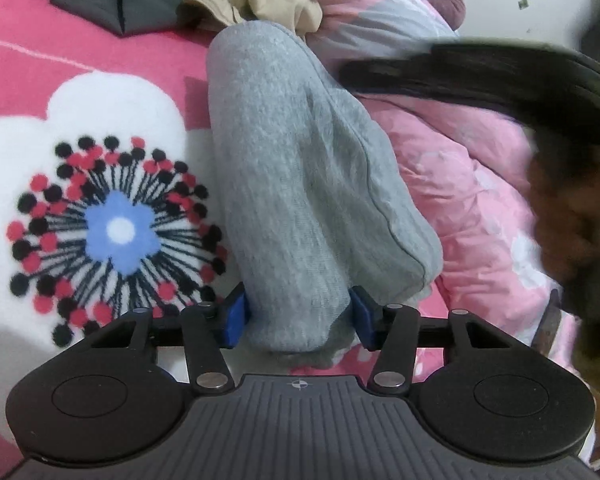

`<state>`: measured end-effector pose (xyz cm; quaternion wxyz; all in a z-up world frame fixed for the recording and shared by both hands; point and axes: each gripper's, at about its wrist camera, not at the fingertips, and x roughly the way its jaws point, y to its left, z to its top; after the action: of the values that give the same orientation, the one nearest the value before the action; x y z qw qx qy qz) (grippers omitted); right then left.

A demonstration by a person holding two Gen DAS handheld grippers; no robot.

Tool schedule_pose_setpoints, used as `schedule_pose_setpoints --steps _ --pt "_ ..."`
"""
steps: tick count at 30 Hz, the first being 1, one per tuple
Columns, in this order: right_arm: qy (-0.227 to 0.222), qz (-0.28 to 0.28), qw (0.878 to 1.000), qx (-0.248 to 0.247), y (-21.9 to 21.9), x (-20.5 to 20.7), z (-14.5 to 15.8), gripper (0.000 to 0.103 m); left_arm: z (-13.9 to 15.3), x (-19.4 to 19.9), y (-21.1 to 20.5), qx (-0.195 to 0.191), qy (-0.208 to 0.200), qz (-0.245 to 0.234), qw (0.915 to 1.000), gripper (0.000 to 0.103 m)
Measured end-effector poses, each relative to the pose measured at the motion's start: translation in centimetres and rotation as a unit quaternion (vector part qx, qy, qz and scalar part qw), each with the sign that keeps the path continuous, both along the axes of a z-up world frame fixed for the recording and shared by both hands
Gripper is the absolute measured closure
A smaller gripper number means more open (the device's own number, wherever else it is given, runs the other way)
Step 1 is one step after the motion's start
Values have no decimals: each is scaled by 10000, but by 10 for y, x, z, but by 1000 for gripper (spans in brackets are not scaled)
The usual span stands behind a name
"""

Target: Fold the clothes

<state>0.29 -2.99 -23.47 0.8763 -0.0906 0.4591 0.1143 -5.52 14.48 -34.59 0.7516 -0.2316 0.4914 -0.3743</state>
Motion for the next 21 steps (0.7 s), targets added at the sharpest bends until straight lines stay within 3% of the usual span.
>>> schedule_pose_setpoints --steps 4,8,11,16,17,21 --pt "515 -195 9983 194 -6 43 -64 83 -4 2 3 -83 134 70 9999 52" --pt "470 -219 9985 158 -1 45 -28 82 -8 4 4 -133 379 23 9992 52" --pt "365 -189 9970 659 1 42 -7 82 -10 5 4 -146 464 30 9988 52" --pt "538 -302 9954 730 20 71 -73 83 -18 10 14 -265 716 136 9970 52" --pt "534 -320 9955 718 21 75 -71 83 -20 11 17 -347 824 143 9959 52" --pt "450 -445 9939 900 11 64 -17 82 -16 15 25 -416 892 1 9951 48"
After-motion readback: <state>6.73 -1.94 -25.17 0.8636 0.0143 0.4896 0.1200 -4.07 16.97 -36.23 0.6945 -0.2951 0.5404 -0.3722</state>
